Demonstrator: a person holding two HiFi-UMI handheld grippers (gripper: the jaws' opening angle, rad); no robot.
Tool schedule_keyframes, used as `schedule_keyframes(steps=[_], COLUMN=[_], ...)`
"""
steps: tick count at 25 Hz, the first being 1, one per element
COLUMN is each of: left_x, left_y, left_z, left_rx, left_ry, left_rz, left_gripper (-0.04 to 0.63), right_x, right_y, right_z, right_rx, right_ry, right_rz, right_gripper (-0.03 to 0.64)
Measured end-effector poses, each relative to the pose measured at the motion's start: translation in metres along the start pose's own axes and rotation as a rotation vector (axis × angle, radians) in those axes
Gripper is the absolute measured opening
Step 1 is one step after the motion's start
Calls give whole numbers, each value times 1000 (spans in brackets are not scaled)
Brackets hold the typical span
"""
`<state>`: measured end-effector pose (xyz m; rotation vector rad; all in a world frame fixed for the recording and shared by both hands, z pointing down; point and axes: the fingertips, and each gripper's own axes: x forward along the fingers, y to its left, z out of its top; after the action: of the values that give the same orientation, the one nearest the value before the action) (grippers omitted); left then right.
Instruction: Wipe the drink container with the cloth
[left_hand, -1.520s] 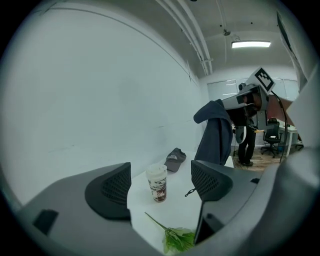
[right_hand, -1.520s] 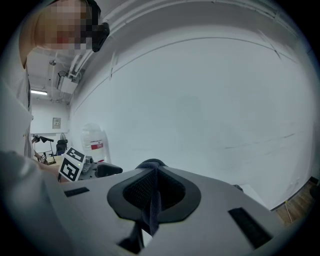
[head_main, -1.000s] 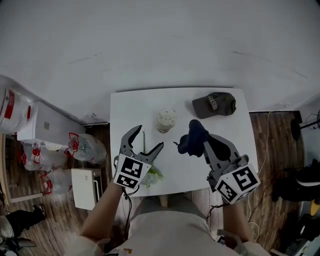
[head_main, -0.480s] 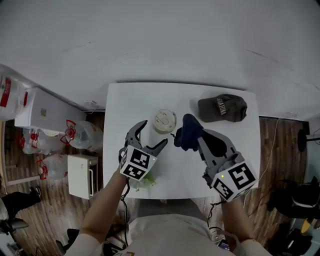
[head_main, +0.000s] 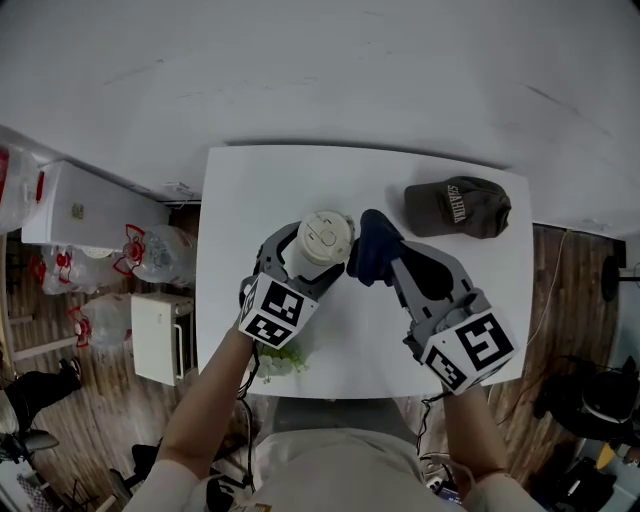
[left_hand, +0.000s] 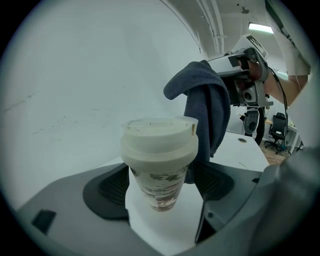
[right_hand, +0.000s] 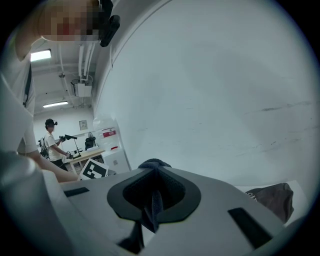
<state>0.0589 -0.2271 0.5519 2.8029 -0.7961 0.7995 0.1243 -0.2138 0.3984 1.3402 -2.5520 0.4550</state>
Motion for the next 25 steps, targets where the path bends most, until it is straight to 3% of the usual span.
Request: schedule_keyframes(steps=[9, 14, 17, 21, 25], left_x=[3, 4, 3, 3, 4], left_y=[5, 3, 2, 1, -3], left_z=[1, 0, 0, 0, 1], left_rx=[24, 27, 28, 35, 44], left_ry=[-29, -32, -38, -37, -26], left_rz=[3, 2, 4, -2, -22], left_gripper=[388, 383, 380, 379, 376], right_x=[32, 55, 65, 80, 99], right_y=[19, 36, 50, 55, 48], right_z=[-15, -44, -48, -44, -40], right_rx=[-75, -174, -237, -319, -382], right_ry=[90, 257, 294, 309, 283], right_rz=[86, 126, 152, 145, 84], right_gripper=[37, 37, 37, 37, 37])
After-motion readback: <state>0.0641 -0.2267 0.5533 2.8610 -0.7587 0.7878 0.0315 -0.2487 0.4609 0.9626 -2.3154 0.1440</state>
